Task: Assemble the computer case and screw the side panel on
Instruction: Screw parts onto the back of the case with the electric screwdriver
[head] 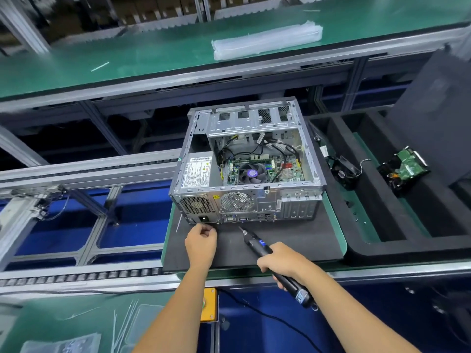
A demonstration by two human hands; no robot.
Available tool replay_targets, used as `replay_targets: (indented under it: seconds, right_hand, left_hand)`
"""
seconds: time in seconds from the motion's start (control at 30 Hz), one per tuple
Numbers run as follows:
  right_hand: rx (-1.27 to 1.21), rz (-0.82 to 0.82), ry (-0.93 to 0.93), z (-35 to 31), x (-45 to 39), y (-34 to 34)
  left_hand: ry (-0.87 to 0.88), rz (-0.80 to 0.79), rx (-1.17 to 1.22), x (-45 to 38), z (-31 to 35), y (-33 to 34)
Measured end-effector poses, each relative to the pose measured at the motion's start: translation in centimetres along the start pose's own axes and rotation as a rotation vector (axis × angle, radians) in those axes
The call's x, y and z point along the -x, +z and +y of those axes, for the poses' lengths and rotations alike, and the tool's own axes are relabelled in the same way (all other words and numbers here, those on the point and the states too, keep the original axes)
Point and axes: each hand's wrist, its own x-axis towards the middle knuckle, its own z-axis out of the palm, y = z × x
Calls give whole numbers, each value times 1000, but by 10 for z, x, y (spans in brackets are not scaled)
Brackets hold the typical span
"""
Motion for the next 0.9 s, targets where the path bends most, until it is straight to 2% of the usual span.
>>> replay_targets:
  seconds: [0.1, 0.17, 0.23, 0.33, 0.43, 0.57, 0.67, 0.8, 0.9]
  right_hand:
    - [78, -75, -53, -10, 12, 0]
    - [81, -138, -110, -23, 23, -1]
    - [55, -204, -199, -43, 36, -6]
    - [-38, -229, -355, -79, 55, -20]
    - [-122, -127, -497, -115, 75, -39]
    - [-167, 106, -551, -137, 84, -71]
    - [-205, 291, -529, -138, 83, -97]
    - [-258, 414, -447, -130, 67, -125]
    - [-90, 600, -356, -127, 48, -150]
  left_hand:
    - [-76, 42, 78, -5, 4, -13]
    - [-62, 101, 139, -6, 13, -27]
    - [49, 154, 154, -5, 30, -42]
    - [321, 105, 109, -1, 77, -57]
    - [445, 128, 168, -1, 128, -67]
    - [378, 181, 84, -25, 162, -69]
    - [324, 213, -42, -52, 167, -79]
    - [316, 184, -234, -75, 172, -66]
    - [312, 162, -311, -90, 189, -41]
